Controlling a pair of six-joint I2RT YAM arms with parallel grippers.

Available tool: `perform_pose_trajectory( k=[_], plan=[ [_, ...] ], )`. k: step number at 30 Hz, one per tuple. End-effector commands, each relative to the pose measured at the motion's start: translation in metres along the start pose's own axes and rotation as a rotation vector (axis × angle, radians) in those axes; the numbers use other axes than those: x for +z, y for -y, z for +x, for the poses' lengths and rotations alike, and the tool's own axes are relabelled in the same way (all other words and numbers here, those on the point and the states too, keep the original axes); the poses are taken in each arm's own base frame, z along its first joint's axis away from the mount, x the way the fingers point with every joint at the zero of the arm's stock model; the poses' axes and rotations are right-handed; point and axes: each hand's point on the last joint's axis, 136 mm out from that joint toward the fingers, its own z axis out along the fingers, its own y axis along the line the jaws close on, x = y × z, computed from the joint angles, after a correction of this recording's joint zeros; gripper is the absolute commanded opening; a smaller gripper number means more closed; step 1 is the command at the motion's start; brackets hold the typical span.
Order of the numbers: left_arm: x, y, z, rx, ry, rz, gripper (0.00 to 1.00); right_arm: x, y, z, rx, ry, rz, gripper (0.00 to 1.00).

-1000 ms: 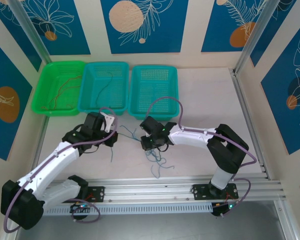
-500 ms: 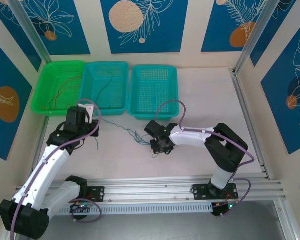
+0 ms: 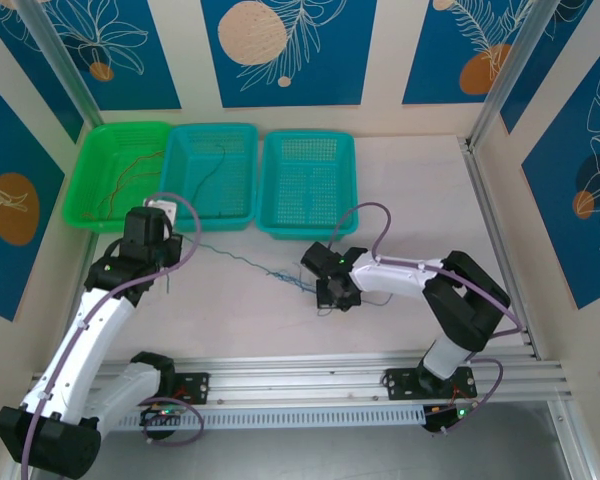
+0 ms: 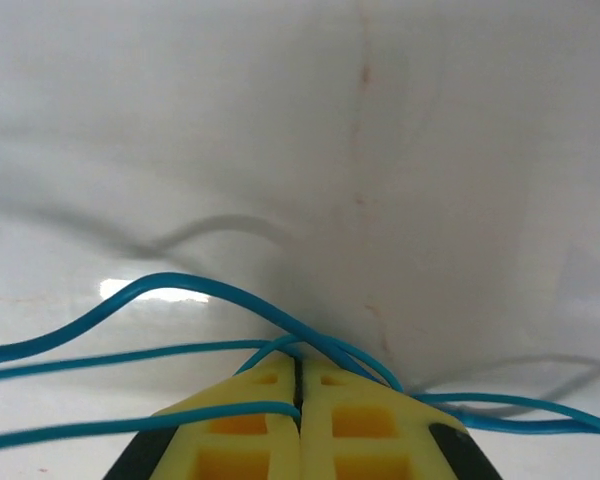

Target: Untangle the cables

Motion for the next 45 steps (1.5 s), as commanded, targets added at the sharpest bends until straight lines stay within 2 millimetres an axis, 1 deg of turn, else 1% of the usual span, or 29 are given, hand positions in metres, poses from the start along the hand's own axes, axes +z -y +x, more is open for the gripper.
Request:
perform_pose_trajectory(
  k=[1,3,6,8,9,11,13,14,16,18,19,20,23,26,29,33,35,37,39,42,45],
  plan=[
    [-0.009,-0.059,-0.010,0.056,0.023,-0.307,0.00,-0.001,0.085,0.049,0.083,-0.163,0.303,0.00],
    [-0.009,-0.067,-0.009,0.091,0.016,-0.365,0.00,-0.004,0.091,0.051,0.119,-0.158,0.296,0.00],
    [-0.005,-0.072,-0.008,0.106,0.011,-0.396,0.00,-0.010,0.100,0.054,0.166,-0.146,0.301,0.00],
    [-0.002,-0.065,-0.008,0.076,0.019,-0.347,0.00,-0.014,0.103,0.056,0.175,-0.133,0.294,0.00],
    [-0.002,-0.059,-0.009,0.052,0.034,-0.302,0.00,-0.016,0.103,0.056,0.177,-0.126,0.286,0.00],
    [0.001,-0.029,-0.015,0.035,0.076,-0.120,0.00,-0.018,0.101,0.054,0.161,-0.106,0.258,0.00],
    [-0.006,0.009,-0.024,0.038,0.148,0.111,0.00,-0.021,0.095,0.048,0.133,-0.079,0.228,0.00],
    [-0.013,0.023,-0.029,0.054,0.182,0.199,0.00,-0.022,0.092,0.045,0.120,-0.069,0.220,0.00],
    [-0.032,0.051,-0.040,0.104,0.276,0.380,0.00,-0.026,0.089,0.039,0.105,-0.047,0.218,0.00],
    [-0.050,0.065,-0.051,0.103,0.354,0.486,0.00,-0.027,0.087,0.036,0.099,-0.038,0.220,0.00],
    [-0.057,0.066,-0.058,0.083,0.381,0.507,0.00,-0.027,0.087,0.035,0.097,-0.034,0.223,0.00],
    [-0.061,0.062,-0.064,0.055,0.395,0.498,0.00,-0.027,0.087,0.035,0.098,-0.035,0.224,0.00],
    [-0.072,0.040,-0.089,-0.033,0.432,0.414,0.00,-0.025,0.085,0.034,0.095,-0.039,0.226,0.00],
    [-0.086,0.015,-0.121,-0.120,0.498,0.329,0.00,-0.023,0.083,0.035,0.088,-0.044,0.226,0.00],
    [-0.089,-0.004,-0.156,-0.166,0.546,0.254,0.00,-0.023,0.079,0.033,0.081,-0.040,0.219,0.00],
    [-0.077,-0.029,-0.198,-0.231,0.596,0.147,0.00,-0.026,0.075,0.031,0.075,-0.032,0.212,0.00],
    [-0.062,-0.042,-0.213,-0.271,0.608,0.095,0.00,-0.027,0.074,0.030,0.074,-0.025,0.210,0.00],
    [-0.038,-0.057,-0.223,-0.328,0.598,0.042,0.00,-0.029,0.072,0.029,0.072,-0.022,0.206,0.00],
    [-0.008,-0.071,-0.232,-0.414,0.591,0.038,0.00,-0.031,0.071,0.028,0.068,-0.016,0.205,0.00],
    [0.042,-0.088,-0.233,-0.587,0.564,0.077,0.00,-0.034,0.069,0.029,0.057,-0.015,0.206,0.00],
    [0.090,-0.098,-0.230,-0.701,0.502,0.083,0.00,-0.036,0.071,0.033,0.053,-0.015,0.215,0.00]
  ],
)
